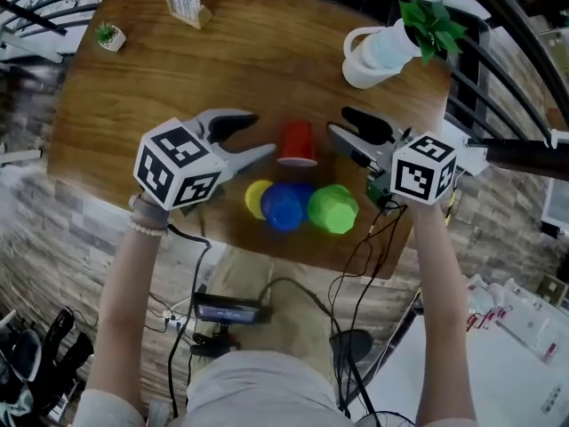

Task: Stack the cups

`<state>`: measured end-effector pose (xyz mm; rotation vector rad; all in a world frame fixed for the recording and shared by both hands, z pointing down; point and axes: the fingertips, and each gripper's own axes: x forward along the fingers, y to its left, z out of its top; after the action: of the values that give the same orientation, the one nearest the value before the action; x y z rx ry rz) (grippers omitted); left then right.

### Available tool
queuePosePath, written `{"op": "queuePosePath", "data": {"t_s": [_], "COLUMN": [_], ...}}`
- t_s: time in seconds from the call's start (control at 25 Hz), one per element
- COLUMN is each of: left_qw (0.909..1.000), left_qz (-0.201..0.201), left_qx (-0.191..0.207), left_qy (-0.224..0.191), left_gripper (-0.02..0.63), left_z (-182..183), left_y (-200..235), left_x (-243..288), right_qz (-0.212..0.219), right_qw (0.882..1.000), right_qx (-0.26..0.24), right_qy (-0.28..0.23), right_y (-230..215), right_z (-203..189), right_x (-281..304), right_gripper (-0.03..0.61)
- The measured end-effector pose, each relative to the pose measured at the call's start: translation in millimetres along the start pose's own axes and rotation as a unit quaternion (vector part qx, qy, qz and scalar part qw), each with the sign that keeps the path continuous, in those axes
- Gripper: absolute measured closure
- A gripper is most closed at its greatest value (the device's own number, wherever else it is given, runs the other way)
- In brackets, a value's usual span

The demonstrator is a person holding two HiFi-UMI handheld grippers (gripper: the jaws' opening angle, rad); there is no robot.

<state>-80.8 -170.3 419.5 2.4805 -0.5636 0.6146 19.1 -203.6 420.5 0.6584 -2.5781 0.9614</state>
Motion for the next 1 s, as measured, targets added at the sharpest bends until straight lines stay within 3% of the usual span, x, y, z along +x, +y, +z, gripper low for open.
{"op": "queuePosePath", "data": {"t_s": [0.16,0.36,0.52,0.68,0.84,1.0], "left_qw": [0.9975,0.9858,0.9760,0.9594,0.9422,0.9377], "left_qz": [-0.037,-0.063,-0.056,-0.035,-0.027,-0.019], "left_qx": [-0.053,-0.134,-0.185,-0.249,-0.309,-0.316], "left_qy": [0.028,0.078,0.100,0.127,0.127,0.143], "left_gripper": [0.397,0.382,0.356,0.341,0.321,0.307], "left_z": [3.9,-0.3,-3.1,-13.5,-17.4,-23.6], "left_y": [-2.7,-6.9,-3.6,3.4,7.6,2.4], "left_x": [17.7,39.4,56.2,64.4,73.1,85.4], "right_qz": [-0.035,-0.071,-0.099,-0.123,-0.136,-0.144], "right_qw": [0.999,0.994,0.989,0.981,0.974,0.971], "right_qx": [0.002,0.023,0.042,0.073,0.094,0.108], "right_qy": [-0.038,-0.074,-0.097,-0.133,-0.152,-0.160], "right_y": [0.3,5.8,5.1,7.6,10.6,12.8], "right_z": [3.5,-7.2,-20.3,-32.3,-47.4,-59.7], "right_x": [-36.3,-77.6,-104.9,-126.8,-139.4,-149.5], "right_gripper": [0.383,0.383,0.383,0.383,0.383,0.383]}}
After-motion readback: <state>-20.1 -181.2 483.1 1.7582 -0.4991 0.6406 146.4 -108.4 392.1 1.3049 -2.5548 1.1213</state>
